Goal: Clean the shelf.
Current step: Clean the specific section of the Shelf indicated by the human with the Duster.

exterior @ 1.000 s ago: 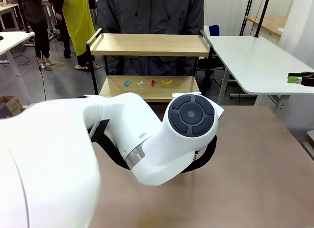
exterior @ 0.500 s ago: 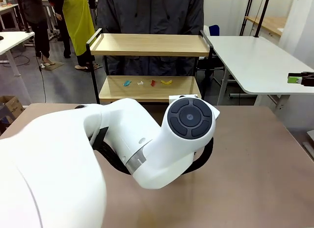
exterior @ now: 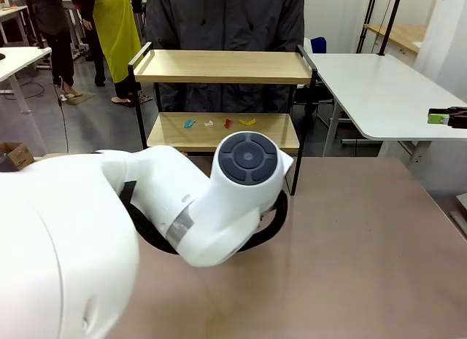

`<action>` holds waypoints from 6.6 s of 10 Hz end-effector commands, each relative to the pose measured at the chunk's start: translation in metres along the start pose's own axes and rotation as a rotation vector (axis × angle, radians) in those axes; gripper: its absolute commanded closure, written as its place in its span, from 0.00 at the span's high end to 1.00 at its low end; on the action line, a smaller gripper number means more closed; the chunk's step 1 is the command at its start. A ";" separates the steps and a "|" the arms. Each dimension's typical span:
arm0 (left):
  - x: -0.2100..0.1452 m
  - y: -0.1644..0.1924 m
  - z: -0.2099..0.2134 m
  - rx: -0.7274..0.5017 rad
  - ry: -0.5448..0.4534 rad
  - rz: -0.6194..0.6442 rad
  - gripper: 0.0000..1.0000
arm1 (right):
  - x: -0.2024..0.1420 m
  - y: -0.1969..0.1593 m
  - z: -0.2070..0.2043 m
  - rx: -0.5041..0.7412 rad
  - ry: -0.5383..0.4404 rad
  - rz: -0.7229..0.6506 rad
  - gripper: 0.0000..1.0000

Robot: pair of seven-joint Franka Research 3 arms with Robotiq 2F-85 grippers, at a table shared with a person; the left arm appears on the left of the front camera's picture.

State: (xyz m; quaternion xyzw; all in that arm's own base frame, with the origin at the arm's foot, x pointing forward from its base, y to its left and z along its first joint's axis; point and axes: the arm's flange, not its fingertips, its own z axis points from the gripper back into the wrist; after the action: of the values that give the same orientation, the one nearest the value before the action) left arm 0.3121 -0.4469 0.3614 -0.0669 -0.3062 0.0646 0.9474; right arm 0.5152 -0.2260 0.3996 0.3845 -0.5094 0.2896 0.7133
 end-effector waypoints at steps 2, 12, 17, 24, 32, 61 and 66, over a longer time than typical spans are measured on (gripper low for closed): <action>0.015 0.045 0.007 0.057 0.022 0.023 0.14 | 0.002 0.002 -0.001 -0.005 0.000 0.004 1.00; 0.029 0.103 0.004 0.152 0.026 0.047 0.14 | 0.002 0.002 -0.001 -0.005 0.000 0.004 1.00; 0.041 0.180 0.016 0.306 -0.053 0.063 0.14 | 0.002 0.002 -0.001 -0.005 0.000 0.004 1.00; 0.052 0.171 0.036 0.132 -0.085 0.096 0.14 | 0.002 0.002 -0.001 -0.005 0.000 0.004 1.00; 0.060 0.266 0.085 -0.336 0.045 -0.138 0.14 | 0.002 0.002 -0.001 -0.005 0.000 0.004 1.00; 0.201 0.438 0.238 -0.639 0.326 -0.961 0.14 | 0.002 0.002 -0.001 -0.005 0.000 0.004 1.00; 0.197 0.440 0.237 -0.641 0.327 -0.917 0.14 | 0.002 0.002 -0.001 -0.005 0.000 0.004 1.00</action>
State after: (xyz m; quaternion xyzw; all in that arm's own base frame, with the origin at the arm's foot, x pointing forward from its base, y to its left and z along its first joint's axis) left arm 0.2962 0.0390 0.5900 -0.2113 -0.1526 -0.4521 0.8530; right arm 0.5151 -0.2264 0.3993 0.3845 -0.5094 0.2892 0.7134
